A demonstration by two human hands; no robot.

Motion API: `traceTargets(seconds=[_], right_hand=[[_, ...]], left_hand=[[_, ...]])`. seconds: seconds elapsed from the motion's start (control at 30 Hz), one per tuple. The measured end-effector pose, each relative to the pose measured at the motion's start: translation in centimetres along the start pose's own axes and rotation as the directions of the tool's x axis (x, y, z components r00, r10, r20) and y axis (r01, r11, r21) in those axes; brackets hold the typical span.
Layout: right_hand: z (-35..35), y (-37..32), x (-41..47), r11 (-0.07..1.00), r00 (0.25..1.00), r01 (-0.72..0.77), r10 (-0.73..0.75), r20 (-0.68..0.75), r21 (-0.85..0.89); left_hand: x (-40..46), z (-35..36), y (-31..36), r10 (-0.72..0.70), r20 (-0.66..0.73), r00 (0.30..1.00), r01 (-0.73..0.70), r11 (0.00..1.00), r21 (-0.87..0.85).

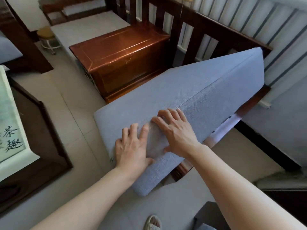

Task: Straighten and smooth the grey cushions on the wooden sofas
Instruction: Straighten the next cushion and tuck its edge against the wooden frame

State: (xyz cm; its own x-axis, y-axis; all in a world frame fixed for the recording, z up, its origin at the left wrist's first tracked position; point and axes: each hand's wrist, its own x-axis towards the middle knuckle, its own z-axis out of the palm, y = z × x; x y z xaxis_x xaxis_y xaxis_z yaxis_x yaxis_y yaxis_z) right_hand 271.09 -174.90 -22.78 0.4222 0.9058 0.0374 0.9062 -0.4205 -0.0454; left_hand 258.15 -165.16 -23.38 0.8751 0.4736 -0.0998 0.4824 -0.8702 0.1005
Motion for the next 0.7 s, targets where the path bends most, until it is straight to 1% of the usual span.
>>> traceTargets(seconds=[0.1, 0.13, 0.27, 0.43, 0.57, 0.63, 0.7], right_hand=[[0.1, -0.3, 0.4, 0.998, 0.985, -0.049, 0.056, 0.161, -0.048], [0.2, -0.4, 0.6, 0.996, 0.98, -0.069, 0.077, 0.186, -0.051], [0.3, -1.0, 0.9, 0.991, 0.972, -0.116, 0.128, 0.197, -0.07], [0.2, -1.2, 0.9, 0.986, 0.967, -0.13, 0.149, 0.209, -0.102], [-0.8, -1.5, 1.0, 0.984, 0.955, -0.112, 0.145, 0.257, -0.136], [-1.6, -1.9, 1.1, 0.987, 0.954, -0.113, 0.14, 0.264, -0.113], [-2.7, -2.3, 1.6, 0.99, 0.954, -0.129, 0.138, 0.266, -0.052]], left_hand=[[0.6, 0.6, -0.4, -0.024, 0.048, 0.999, 0.026, 0.999, -0.034], [0.8, 0.8, -0.3, -0.033, 0.058, 0.998, 0.035, 0.999, -0.029], [0.9, 1.3, -0.1, -0.051, 0.081, 0.995, 0.054, 0.998, -0.036], [0.9, 1.4, 0.1, -0.051, 0.082, 0.995, 0.055, 0.997, -0.048], [1.2, 0.4, -0.2, -0.029, 0.146, 0.989, 0.039, 0.997, -0.067], [1.4, -0.6, -0.7, -0.004, 0.192, 0.981, 0.024, 0.994, -0.103], [1.8, -1.4, -1.6, 0.036, 0.185, 0.982, -0.009, 0.989, -0.144]])
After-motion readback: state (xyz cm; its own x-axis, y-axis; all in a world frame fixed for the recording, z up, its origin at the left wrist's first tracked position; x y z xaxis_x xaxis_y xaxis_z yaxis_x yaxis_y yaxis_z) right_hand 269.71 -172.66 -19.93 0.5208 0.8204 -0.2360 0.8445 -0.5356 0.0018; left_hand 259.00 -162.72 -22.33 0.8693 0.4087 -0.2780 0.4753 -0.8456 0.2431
